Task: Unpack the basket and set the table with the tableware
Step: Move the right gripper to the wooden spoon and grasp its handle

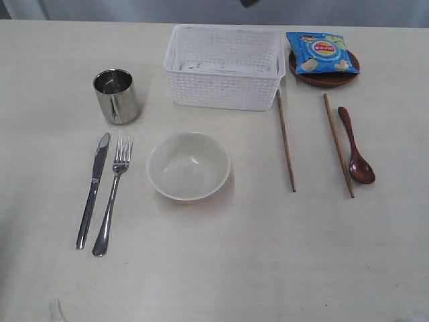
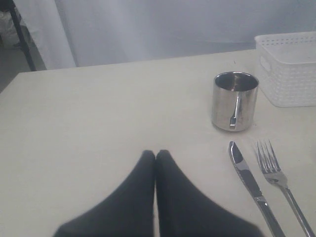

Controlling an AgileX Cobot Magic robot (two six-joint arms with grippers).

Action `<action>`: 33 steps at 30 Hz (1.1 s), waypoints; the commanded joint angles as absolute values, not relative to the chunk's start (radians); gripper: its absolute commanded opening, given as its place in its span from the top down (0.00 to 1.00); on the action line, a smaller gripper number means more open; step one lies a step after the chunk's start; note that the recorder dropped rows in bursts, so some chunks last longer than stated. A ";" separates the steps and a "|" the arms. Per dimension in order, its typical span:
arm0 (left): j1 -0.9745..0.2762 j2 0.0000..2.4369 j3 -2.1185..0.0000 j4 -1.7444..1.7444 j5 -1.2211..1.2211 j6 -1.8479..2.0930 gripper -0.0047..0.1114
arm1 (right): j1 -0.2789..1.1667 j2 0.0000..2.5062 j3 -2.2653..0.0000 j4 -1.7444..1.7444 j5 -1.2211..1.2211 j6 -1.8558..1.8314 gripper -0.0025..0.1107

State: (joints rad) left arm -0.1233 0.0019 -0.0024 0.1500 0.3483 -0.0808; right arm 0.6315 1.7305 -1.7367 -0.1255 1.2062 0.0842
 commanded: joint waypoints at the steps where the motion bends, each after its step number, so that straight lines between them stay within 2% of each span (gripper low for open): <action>1: -0.128 0.000 0.000 0.149 0.348 -0.083 0.96 | 0.495 1.669 -1.501 -0.137 1.126 0.130 0.98; 7: -0.128 0.000 0.000 0.149 0.348 -0.083 0.96 | 0.318 1.683 -1.239 -0.137 0.958 0.168 0.98; 12: -0.128 0.000 0.000 0.149 0.348 -0.083 0.96 | 0.206 1.732 -1.147 -0.122 0.878 0.185 0.98; 19: -0.128 0.000 0.000 0.149 0.348 -0.083 0.96 | 0.168 1.891 -1.145 -0.118 0.849 0.185 0.98; 25: -0.128 0.000 0.000 0.149 0.348 -0.083 0.96 | 0.164 1.931 -1.180 -0.125 0.791 0.183 0.98; 27: -0.128 0.000 0.000 0.149 0.348 -0.083 0.96 | 0.160 1.938 -1.198 -0.125 0.790 0.172 0.90; 30: -0.128 0.000 0.000 0.149 0.348 -0.083 0.96 | 0.149 1.938 -1.198 -0.123 0.760 0.181 0.66; 33: -0.128 0.000 0.000 0.149 0.348 -0.083 0.96 | 0.149 1.938 -1.198 -0.125 0.730 0.185 0.64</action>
State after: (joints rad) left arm -0.1233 0.0019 -0.0024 0.1500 0.3483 -0.0808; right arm 0.1567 1.9364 -1.1936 -0.1180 0.7533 0.1828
